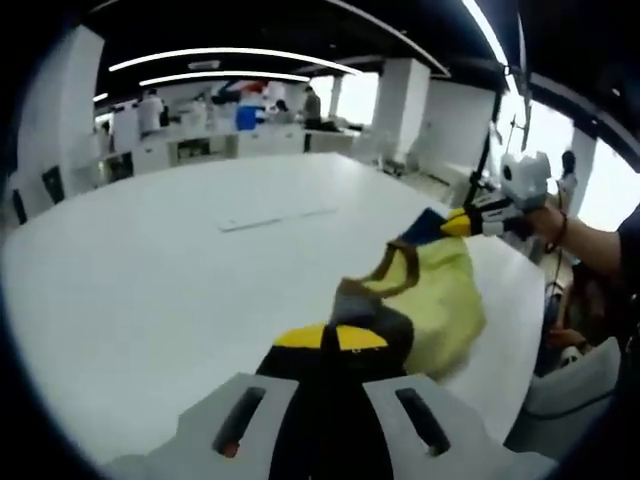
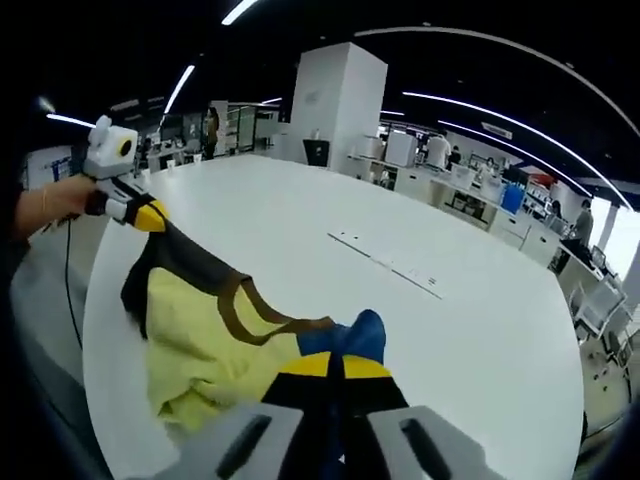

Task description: Fold the garment on the visible template until the final outline fits inside the template.

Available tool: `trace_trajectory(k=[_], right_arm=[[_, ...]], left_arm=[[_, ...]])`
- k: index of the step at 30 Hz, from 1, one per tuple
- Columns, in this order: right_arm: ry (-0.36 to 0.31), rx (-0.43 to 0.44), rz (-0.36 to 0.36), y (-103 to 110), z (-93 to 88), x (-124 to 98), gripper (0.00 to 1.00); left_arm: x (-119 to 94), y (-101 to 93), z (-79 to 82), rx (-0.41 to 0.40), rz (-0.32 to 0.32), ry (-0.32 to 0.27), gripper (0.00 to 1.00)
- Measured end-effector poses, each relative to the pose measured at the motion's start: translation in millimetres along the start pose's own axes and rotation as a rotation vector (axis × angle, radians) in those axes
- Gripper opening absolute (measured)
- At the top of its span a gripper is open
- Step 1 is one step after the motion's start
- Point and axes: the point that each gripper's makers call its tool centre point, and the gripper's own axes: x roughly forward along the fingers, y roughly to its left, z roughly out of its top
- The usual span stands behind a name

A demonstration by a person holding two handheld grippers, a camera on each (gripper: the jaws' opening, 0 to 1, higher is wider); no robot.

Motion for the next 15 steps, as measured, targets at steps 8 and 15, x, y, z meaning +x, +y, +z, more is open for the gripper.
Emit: trace_trajectory(k=[8,15], right_arm=[[-0.051,0.011,-0.05,-14.4,21.2,0.2,0.0],[-0.077,0.005,-0.088,-28.5,36.8,3.1,0.0]], left_arm=[[-1.5,14.7,18.0,-0.005,0.04,-0.051,0.0],[6.9,28.2,40.9,-0.013,0.088,-0.121,0.0]])
